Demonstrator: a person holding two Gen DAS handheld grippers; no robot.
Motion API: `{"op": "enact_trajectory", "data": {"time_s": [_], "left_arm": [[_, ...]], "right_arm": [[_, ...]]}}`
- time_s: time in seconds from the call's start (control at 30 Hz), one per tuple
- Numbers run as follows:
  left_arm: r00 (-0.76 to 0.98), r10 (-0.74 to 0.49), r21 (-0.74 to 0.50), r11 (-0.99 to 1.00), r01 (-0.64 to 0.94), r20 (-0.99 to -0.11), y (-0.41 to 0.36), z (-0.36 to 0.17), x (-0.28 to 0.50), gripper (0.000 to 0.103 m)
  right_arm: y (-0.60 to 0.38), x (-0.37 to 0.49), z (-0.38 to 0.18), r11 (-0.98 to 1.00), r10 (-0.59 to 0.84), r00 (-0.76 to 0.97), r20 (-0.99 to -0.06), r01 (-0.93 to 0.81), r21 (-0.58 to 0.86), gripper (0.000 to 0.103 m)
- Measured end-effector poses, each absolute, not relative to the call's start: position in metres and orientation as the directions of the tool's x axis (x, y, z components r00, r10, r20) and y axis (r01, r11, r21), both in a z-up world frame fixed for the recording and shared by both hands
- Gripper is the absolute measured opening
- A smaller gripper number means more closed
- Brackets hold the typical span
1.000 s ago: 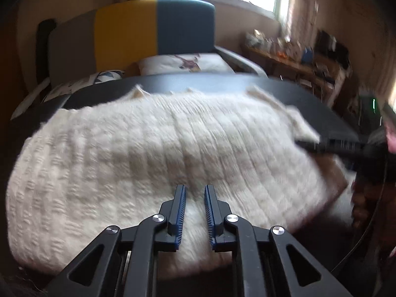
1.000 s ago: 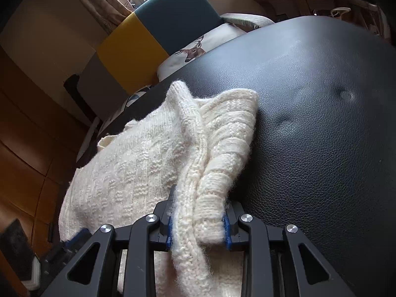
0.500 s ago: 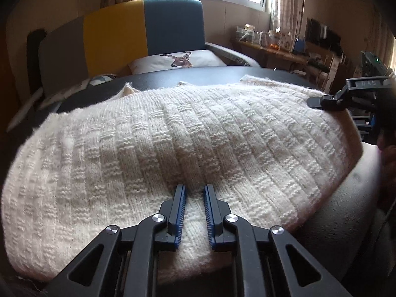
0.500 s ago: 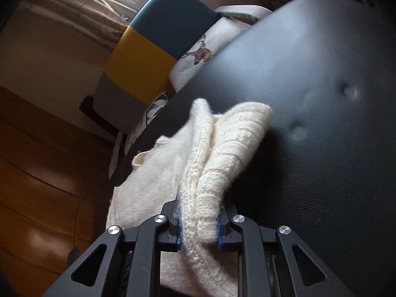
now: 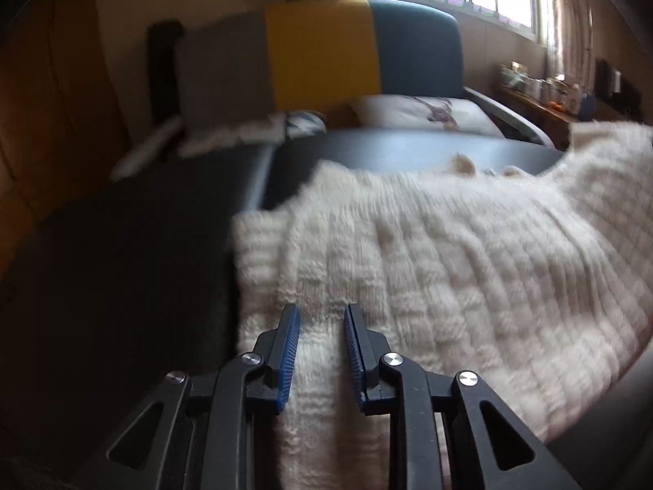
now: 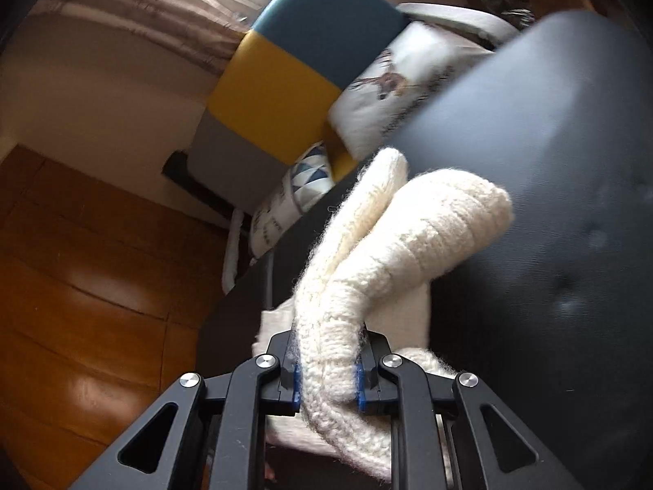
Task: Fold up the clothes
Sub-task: 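Grasp the folded sweater edge with the right gripper and lift it over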
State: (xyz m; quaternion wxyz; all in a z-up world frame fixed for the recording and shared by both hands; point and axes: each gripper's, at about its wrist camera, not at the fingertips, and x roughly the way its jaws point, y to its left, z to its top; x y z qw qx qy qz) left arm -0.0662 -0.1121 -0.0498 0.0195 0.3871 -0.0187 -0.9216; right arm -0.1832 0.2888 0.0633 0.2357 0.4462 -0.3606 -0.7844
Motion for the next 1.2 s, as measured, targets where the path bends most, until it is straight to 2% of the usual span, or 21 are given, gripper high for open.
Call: {"op": "enact_trajectory", "data": {"time_s": [0.07,0.17,0.3,0.53,0.73,0.9,1.03,1.07,1.13,1.2], "left_arm": [[-0.704,-0.027,0.027,-1.000,0.011,-0.709,-0.114,-0.052,-0.064,0.022],[-0.709,0.035,-0.092,-0.995,0.042,-0.704,-0.126,-0.055,-0.059,0.022],[-0.712,0.090,-0.154,-0.988,0.027,-0.696,-0.132,-0.057,-0.055,0.022],[-0.716,0.190,-0.267,-0.964,-0.004,-0.672,-0.149,-0.061,-0.051,0.022],[-0.750,0.173,-0.315,-0.948,0.049,-0.638,-0.175,-0.063,-0.020,0.022],[-0.752,0.301,-0.485,-0.874,0.029,-0.587,-0.202,-0.081,-0.015,0.022],[-0.761,0.296,-0.467,-0.884,0.010,-0.577,-0.201,-0.083,-0.012,0.022],[-0.767,0.305,-0.483,-0.875,0.008,-0.565,-0.203,-0.084,-0.010,0.022],[-0.783,0.321,-0.529,-0.849,0.011,-0.532,-0.211,-0.086,-0.003,0.022],[-0.794,0.323,-0.546,-0.838,0.013,-0.515,-0.216,-0.086,0.006,0.022]], "right_arm": [[0.265,-0.187,0.074,-0.625,-0.706,-0.477,-0.524,0.072,0.777,0.018],[0.223,-0.192,0.089,-0.627,-0.728,-0.445,-0.523,0.120,0.770,0.018],[0.157,-0.197,0.099,-0.621,-0.761,-0.380,-0.526,0.194,0.759,0.018],[0.037,-0.199,0.060,-0.696,-0.718,-0.266,-0.643,0.276,0.663,0.018],[-0.016,-0.190,0.025,-0.708,-0.696,-0.178,-0.696,0.333,0.622,0.018],[-0.047,-0.173,0.018,-0.712,-0.661,-0.147,-0.736,0.432,0.553,0.018],[-0.072,-0.161,0.003,-0.723,-0.603,-0.118,-0.789,0.500,0.477,0.018],[-0.075,-0.160,0.000,-0.729,-0.586,-0.122,-0.801,0.511,0.456,0.019],[-0.080,-0.157,-0.002,-0.727,-0.579,-0.133,-0.804,0.530,0.437,0.027],[-0.080,-0.154,0.000,-0.715,-0.595,-0.133,-0.793,0.538,0.446,0.044]]}}
